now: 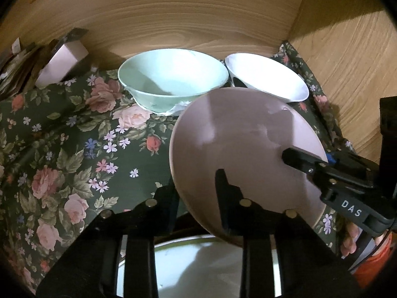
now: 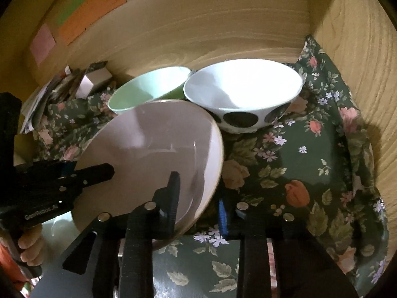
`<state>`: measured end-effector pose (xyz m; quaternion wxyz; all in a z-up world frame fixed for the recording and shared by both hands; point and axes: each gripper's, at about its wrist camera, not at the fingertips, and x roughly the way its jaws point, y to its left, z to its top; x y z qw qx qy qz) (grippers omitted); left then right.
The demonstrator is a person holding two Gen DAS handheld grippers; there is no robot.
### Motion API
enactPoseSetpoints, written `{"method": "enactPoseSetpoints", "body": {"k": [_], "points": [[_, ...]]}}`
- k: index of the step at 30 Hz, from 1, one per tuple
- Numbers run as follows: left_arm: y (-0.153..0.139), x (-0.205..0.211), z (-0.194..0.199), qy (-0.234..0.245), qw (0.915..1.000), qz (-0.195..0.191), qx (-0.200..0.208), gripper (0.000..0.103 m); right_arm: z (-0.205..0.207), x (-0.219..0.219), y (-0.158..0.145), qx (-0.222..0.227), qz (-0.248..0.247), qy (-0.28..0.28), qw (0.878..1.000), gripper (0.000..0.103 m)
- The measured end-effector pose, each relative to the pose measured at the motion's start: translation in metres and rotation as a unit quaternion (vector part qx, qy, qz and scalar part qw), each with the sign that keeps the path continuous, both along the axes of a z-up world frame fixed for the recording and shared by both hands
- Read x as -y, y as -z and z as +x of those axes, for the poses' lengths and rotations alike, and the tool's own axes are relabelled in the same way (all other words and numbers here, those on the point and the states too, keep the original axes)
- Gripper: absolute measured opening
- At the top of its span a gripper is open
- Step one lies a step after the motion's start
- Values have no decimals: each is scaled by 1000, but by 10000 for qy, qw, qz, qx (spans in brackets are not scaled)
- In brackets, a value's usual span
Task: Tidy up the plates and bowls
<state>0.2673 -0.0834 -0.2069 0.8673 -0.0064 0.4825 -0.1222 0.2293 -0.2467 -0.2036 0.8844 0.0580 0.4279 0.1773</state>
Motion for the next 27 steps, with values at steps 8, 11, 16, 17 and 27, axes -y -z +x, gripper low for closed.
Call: {"method": "enactPoseSetpoints", "body": {"k": [8,11,16,17,27], "points": [[-7,2,-8,-57,9997,107,200,28,-2,-2,-2,-41,-10,47,10000,24],[-14,-2,-12,-121,9995,59,300,28,-7,-4,-9,40,9,27,10000,24],[-30,-7,-23,-155,9986,-65,510,28,-17,-4,-26,242,73,10,9997,24],[-33,-7,-27,-162,9983,-75,557,28,-20,-5,-31,303,77,12,9995,24],[-63,-22,-63,-266,9952,-189,922,28,-44,-18,-60,692,85,-63,9975,24]]}}
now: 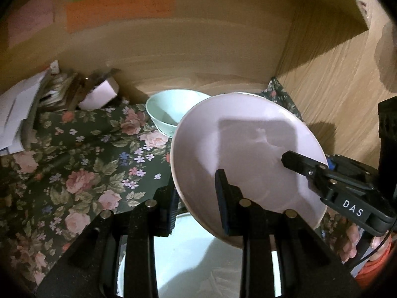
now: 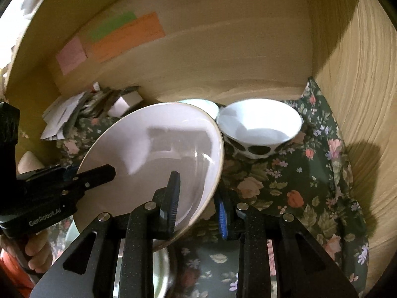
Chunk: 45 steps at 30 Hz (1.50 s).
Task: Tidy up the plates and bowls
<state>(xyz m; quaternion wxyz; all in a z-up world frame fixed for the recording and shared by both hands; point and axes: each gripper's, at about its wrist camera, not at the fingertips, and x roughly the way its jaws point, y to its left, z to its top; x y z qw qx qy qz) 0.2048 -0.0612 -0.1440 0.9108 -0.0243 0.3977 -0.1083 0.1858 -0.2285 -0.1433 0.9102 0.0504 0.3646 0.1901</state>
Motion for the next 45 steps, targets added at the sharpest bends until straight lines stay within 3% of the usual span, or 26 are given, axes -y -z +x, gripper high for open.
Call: {"method": "enactPoseSetpoints", "body": {"k": [22,45], "points": [[-26,-88,-98,-731,9965,-16,398,28,-56,-81,-23,365,124,-747,9965,24],[-4,-185,-166,-1618,9866,-27,198,28,-84,-181,-6,124,55,-1746,9846,24]]}}
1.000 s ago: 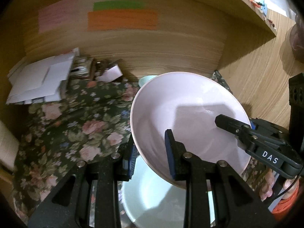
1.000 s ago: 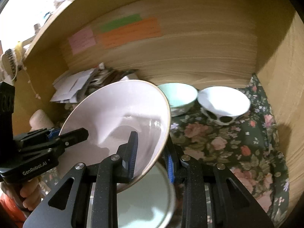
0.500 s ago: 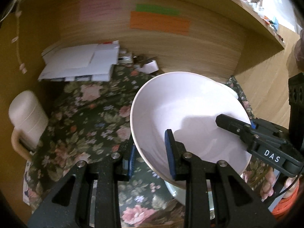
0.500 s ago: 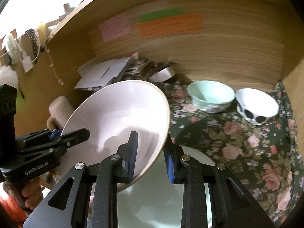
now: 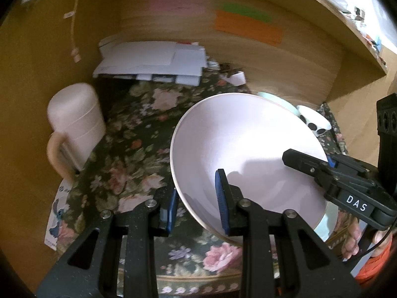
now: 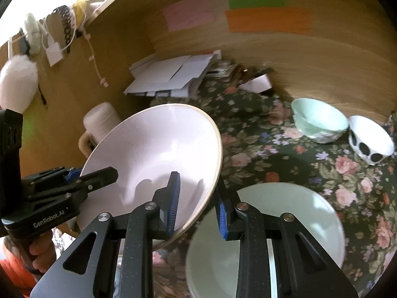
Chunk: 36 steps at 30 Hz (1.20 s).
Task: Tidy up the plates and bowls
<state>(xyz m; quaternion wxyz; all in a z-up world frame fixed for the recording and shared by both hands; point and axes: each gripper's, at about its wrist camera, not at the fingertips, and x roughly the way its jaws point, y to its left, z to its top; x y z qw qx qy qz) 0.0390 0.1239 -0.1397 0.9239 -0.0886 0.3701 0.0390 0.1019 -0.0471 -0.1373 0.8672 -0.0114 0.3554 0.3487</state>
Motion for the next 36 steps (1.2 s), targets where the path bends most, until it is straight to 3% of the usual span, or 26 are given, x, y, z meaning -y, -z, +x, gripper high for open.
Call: {"method": "enactPoseSetpoints", "body": {"k": [11,21,31,34,36], "points": [[32,-35,-8,-291,9987,-212,-368,28,1,-40,28,-392,-326,-306,9982,24],[64,-45,1,-219,9969,-320,-691,28,11,-54,51,-673,-653,-300,9951,24],[64,-42,3,-130,9977,-207,-636,28,14,-53,51,-697,-824,-340,9936,27],[59,-40,2,-122,9981,-100,-592,30,15,-48,47,-645,-763,-304,9945,35],[55,-41,3,-157,9984,-32,-544,37,16,-45,44,-606,-704,-255,9953,43]]}}
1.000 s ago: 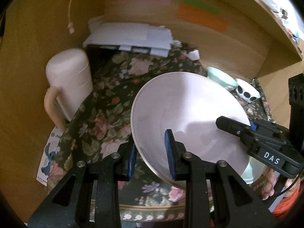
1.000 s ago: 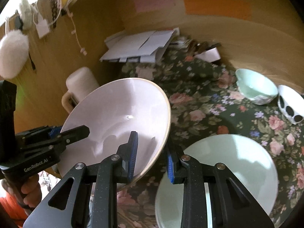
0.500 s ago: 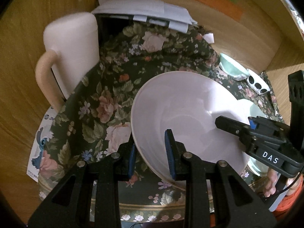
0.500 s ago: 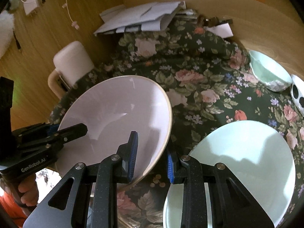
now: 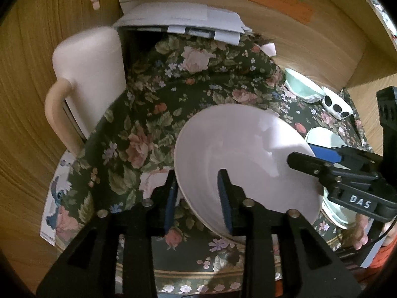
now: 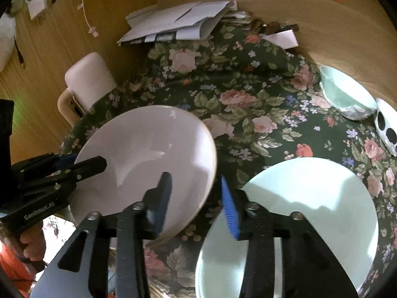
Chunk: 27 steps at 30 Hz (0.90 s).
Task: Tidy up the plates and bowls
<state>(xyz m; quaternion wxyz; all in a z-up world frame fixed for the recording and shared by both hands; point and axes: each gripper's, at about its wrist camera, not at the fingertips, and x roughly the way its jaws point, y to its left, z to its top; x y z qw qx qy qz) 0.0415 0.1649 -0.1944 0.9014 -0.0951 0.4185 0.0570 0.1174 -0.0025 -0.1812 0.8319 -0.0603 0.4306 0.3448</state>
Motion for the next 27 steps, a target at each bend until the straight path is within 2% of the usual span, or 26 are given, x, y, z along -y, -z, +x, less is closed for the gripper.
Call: {"method": "enactPoseSetpoints", "body": {"k": [6,11,14,19,21,23,27], "points": [[-23,0,-2,-104,9997,98,221,46,0,21,-17,186,209,167,9995,51],[-52,14,-2,-20,9980,216,590,51,-1,46,-39,518,368,351,9974,53],[-68,28,2,88,9960,295,840,57,-2,65,-54,797,417,508,9947,61],[-88,57,20,361,9916,534,1118,62,1,95,-77,1195,502,784,9885,64],[-92,68,30,462,9909,522,1150,64,4,104,-82,1276,541,882,9864,66],[-97,79,40,555,9905,466,1172,66,7,115,-86,1382,561,994,9838,73],[-102,97,57,662,9896,385,1215,71,12,133,-93,1586,508,1159,9792,75]]}}
